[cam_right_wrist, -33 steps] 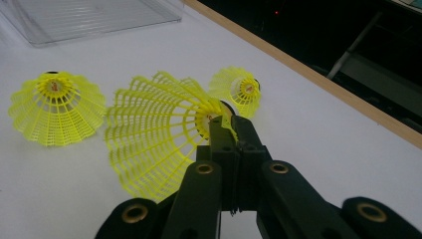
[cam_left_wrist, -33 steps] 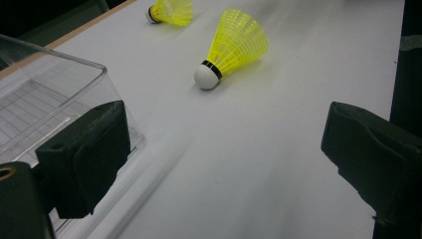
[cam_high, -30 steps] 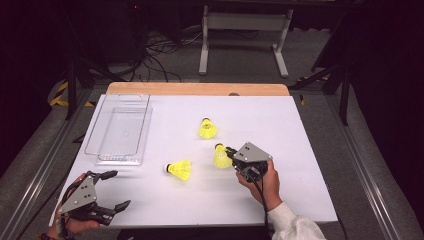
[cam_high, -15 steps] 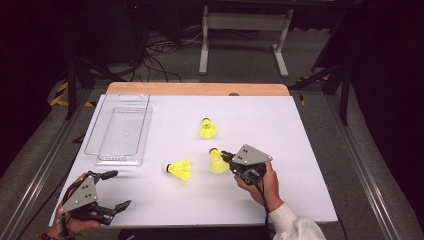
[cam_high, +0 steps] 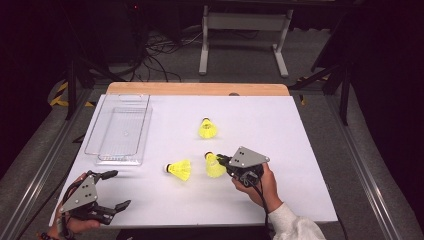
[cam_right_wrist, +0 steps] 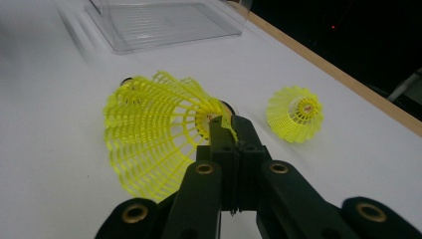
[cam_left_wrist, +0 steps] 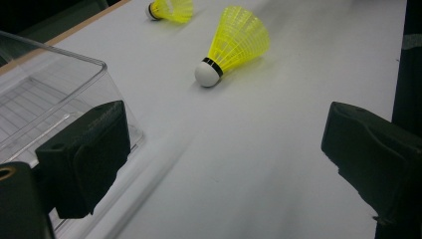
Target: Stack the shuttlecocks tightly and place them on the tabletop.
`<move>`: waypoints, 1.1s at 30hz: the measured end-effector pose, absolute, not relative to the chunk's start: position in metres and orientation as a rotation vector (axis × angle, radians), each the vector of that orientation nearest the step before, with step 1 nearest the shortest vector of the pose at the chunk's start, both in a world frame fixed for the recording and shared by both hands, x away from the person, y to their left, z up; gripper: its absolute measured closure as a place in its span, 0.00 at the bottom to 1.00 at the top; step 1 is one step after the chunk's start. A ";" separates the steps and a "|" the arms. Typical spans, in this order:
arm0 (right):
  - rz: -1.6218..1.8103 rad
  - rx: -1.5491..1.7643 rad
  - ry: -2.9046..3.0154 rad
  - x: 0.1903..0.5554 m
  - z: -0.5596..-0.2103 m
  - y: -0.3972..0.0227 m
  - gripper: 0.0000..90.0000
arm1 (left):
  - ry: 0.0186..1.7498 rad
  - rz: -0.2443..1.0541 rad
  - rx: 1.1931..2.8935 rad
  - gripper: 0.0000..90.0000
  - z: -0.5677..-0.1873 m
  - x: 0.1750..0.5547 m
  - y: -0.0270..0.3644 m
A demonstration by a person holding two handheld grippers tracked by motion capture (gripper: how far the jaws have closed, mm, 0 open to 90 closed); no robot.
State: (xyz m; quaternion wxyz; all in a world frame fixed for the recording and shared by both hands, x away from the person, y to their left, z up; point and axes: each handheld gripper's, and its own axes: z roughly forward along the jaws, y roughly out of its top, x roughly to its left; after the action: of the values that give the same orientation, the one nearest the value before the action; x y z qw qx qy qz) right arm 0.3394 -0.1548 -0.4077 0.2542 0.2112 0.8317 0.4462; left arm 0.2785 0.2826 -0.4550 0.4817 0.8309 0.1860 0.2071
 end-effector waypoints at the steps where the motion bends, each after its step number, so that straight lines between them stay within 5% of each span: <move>1: 1.212 0.569 2.262 0.339 -0.408 -0.154 1.00 | 0.453 0.508 2.026 0.07 -0.455 0.278 0.282; 33: 1.237 0.461 2.324 0.335 -0.410 -0.145 1.00 | 0.460 0.502 2.033 0.07 -0.456 0.278 0.284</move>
State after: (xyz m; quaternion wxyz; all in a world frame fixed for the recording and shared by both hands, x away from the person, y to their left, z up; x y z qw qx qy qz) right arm 0.3347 -0.1449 -0.4102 0.2322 0.1678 0.8458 0.4501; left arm 0.2775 0.2839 -0.4559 0.4784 0.8327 0.1883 0.2055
